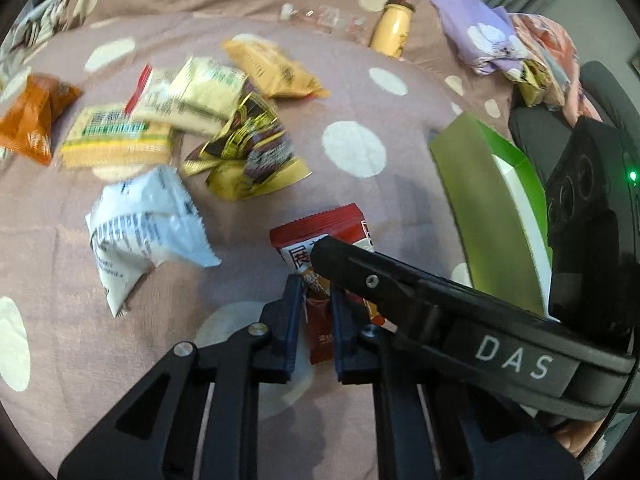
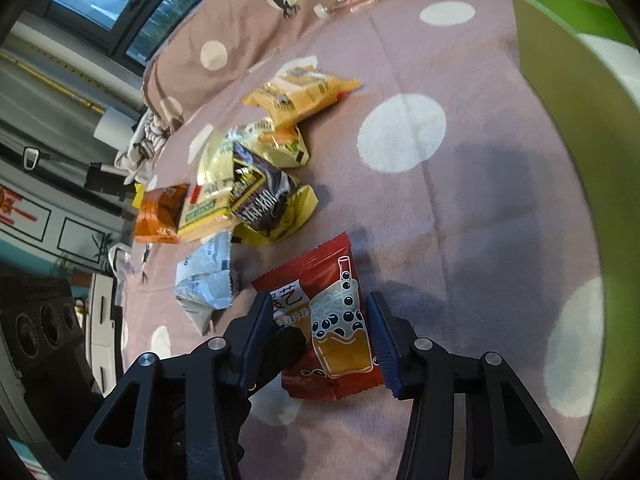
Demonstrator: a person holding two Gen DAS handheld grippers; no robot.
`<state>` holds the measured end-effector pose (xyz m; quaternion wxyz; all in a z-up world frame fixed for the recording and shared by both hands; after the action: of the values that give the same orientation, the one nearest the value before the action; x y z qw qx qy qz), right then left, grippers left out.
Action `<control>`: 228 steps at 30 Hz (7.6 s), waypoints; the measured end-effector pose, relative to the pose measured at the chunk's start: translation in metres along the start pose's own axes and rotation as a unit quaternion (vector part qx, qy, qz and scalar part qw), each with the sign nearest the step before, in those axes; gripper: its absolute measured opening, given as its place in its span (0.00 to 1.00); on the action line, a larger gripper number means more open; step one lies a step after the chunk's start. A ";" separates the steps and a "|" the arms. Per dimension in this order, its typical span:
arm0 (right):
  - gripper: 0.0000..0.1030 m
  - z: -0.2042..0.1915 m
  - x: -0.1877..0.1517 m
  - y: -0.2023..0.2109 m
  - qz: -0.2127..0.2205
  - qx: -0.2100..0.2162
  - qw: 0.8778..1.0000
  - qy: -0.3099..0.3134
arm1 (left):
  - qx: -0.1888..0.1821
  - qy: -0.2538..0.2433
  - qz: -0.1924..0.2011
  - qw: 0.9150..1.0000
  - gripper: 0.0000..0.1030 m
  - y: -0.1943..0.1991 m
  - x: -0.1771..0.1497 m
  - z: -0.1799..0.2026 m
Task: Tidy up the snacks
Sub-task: 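Grasp the red milk-tea packet with the right gripper, then carry the red packet over the green box and open the right gripper, then withdraw the right gripper and move it toward the orange chip bag, then grasp the orange chip bag with the right gripper, then lift the orange bag and carry it toward the green box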
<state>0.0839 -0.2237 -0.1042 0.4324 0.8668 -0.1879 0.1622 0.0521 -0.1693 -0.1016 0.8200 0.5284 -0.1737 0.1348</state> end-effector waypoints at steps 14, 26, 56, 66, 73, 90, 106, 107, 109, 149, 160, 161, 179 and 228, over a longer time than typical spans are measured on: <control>0.50 0.020 0.024 0.118 0.164 -0.044 0.985 -0.023 | -0.067 -0.114 0.052 0.990 0.10 0.026 0.022 0.106; 0.50 0.099 0.016 0.181 0.243 -0.080 0.959 -0.121 | -0.112 -0.201 0.025 0.973 0.10 -0.004 0.011 0.197; 0.50 0.184 0.003 0.155 0.210 -0.156 0.946 -0.192 | -0.047 -0.193 -0.050 0.979 0.03 -0.072 -0.010 0.199; 0.51 0.165 0.002 0.140 0.189 -0.154 0.955 -0.168 | -0.025 -0.176 -0.042 0.983 0.03 -0.055 -0.002 0.160; 0.51 0.136 -0.005 0.114 0.151 -0.169 0.965 -0.135 | 0.012 -0.195 -0.017 0.981 0.03 -0.040 -0.002 0.129; 0.67 0.062 -0.006 0.099 0.142 -0.196 0.968 -0.062 | -0.032 -0.130 0.038 0.990 0.05 0.039 0.019 0.066; 0.93 -0.121 0.056 0.061 0.121 -0.065 0.987 0.084 | 0.076 0.076 0.157 0.982 0.65 0.167 0.064 -0.165; 0.94 -0.133 0.059 0.052 0.112 -0.058 0.988 0.089 | 0.080 0.088 0.161 0.980 0.65 0.171 0.063 -0.177; 0.94 -0.153 0.062 0.033 0.093 -0.047 0.990 0.097 | 0.084 0.105 0.165 0.977 0.65 0.177 0.061 -0.195; 0.39 -0.208 0.022 0.004 0.024 -0.043 0.983 0.178 | 0.060 0.133 0.133 0.980 0.64 0.162 0.022 -0.198; 0.39 -0.103 -0.058 -0.009 -0.058 -0.118 0.985 0.116 | 0.047 0.085 0.077 0.992 0.60 0.121 -0.010 -0.146; 0.39 -0.099 -0.060 -0.011 -0.059 -0.120 0.985 0.109 | 0.046 0.080 0.071 0.993 0.60 0.117 -0.013 -0.142; 0.64 -0.078 -0.046 0.025 0.001 -0.015 1.000 0.023 | -0.021 0.038 0.005 0.999 0.44 0.068 -0.039 -0.074; 0.42 -0.087 -0.022 0.069 0.048 0.026 0.997 0.053 | -0.044 -0.089 0.061 0.993 0.33 0.084 -0.008 0.018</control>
<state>0.0223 -0.1877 -0.0168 0.4109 0.8580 -0.2014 0.2333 0.0084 -0.1521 -0.0292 0.8140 0.4901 -0.2839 0.1287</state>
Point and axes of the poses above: each gripper's, at about its wrist camera, not at the fingertips, and y roughly against the way its jaws point, z to its right, x to its top, the point moved 8 cm from there along -y, roughly the way its jaws point, and after that the axes turned 3 degrees about y, right-handed, at the moved point
